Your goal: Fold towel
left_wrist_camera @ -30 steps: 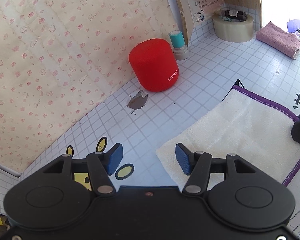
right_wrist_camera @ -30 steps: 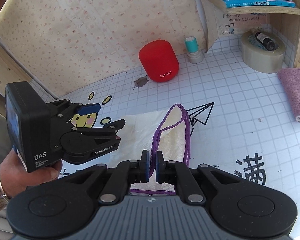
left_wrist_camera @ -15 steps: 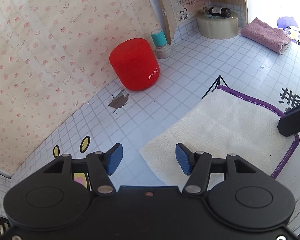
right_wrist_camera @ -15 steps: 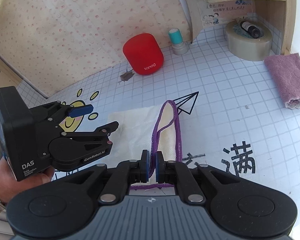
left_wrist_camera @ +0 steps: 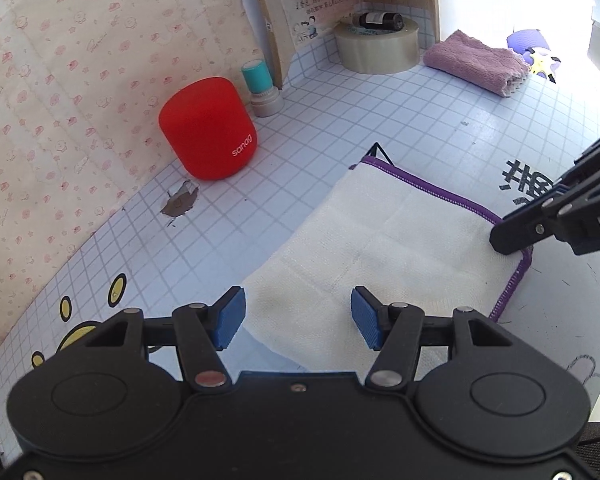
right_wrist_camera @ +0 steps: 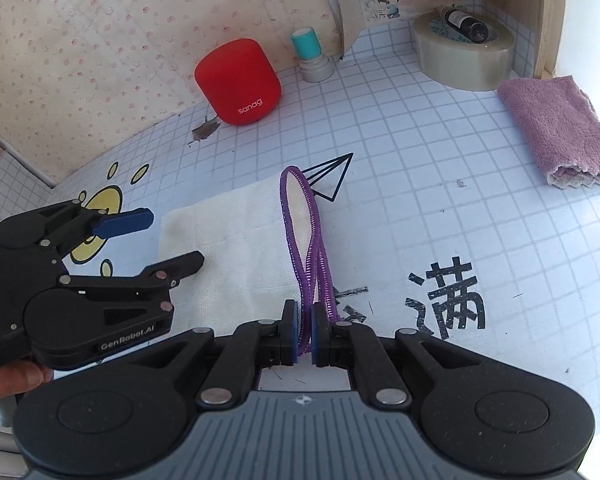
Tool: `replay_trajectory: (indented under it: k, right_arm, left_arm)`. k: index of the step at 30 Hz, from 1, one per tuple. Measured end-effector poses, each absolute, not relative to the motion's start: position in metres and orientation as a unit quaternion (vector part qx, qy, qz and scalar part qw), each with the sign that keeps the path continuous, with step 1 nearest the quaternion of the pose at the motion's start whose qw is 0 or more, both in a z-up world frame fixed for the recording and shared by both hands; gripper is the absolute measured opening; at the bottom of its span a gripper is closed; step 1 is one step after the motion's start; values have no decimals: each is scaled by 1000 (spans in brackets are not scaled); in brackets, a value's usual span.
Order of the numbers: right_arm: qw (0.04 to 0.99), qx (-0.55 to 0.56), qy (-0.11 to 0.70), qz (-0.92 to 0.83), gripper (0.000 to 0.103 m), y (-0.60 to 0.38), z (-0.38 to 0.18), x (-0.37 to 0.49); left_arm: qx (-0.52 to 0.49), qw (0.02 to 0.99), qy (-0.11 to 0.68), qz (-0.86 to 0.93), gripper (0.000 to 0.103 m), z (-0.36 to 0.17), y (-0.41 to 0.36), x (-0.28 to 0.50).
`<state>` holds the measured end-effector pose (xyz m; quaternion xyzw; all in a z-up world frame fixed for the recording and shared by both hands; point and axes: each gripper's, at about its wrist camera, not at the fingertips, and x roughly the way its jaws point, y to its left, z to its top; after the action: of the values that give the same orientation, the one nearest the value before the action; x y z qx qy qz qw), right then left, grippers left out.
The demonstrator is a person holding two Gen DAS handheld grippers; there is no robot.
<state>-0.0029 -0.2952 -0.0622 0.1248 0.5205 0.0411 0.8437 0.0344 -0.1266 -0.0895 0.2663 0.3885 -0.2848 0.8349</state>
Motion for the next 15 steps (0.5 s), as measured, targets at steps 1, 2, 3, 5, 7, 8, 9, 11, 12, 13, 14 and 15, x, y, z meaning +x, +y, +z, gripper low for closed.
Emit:
replay_trajectory:
  k: [1,2,3,5,7,8,9,11,12,13,14,15]
  right_arm:
    - [844,121,521,37,6,-295,-64,-2]
    - [843,118,524,32,6,-295,-67,-1]
    - [840,118,529,27,6,-296,-72,-1]
    - [840,113,530,24,6,-296,-76,0]
    - [844,104,525,26,6,-295,-76,-1]
    - [844,104,526,24,8,-295,-75,0]
    - [843,105,527,20,9,-297,-73,0]
    - [844,106,525,15,14,-300,-69,0]
    - [850,102,517,15,15,-301,-62,0]
    - [856,97,508,16,15,-302,-55,0]
    - [862,87,498,23,15,-300,-50,2]
    - [867,82,490,35,15,-297,-45,5]
  left_arm:
    - [266,834,389,-286,60,-90,-127,34]
    - [266,833,391,-286,60,-91,-127,34]
    - [266,832,394,-287,60,-93,-128,34]
    - [263,831,396,-288,61,-94,-128,35]
    - [260,832,397,-286,65,-94,-127,36]
    - [260,833,397,-284,69,-94,-127,37]
    - [260,834,397,-281,70,-95,-127,38]
    - [259,835,399,-278,70,-95,-127,40]
    - [259,835,398,-277,70,-94,-128,39]
    - [261,836,396,-276,70,-94,-128,39]
    - [265,836,394,-275,70,-94,-129,38]
    - [269,836,392,-274,70,-94,-129,36]
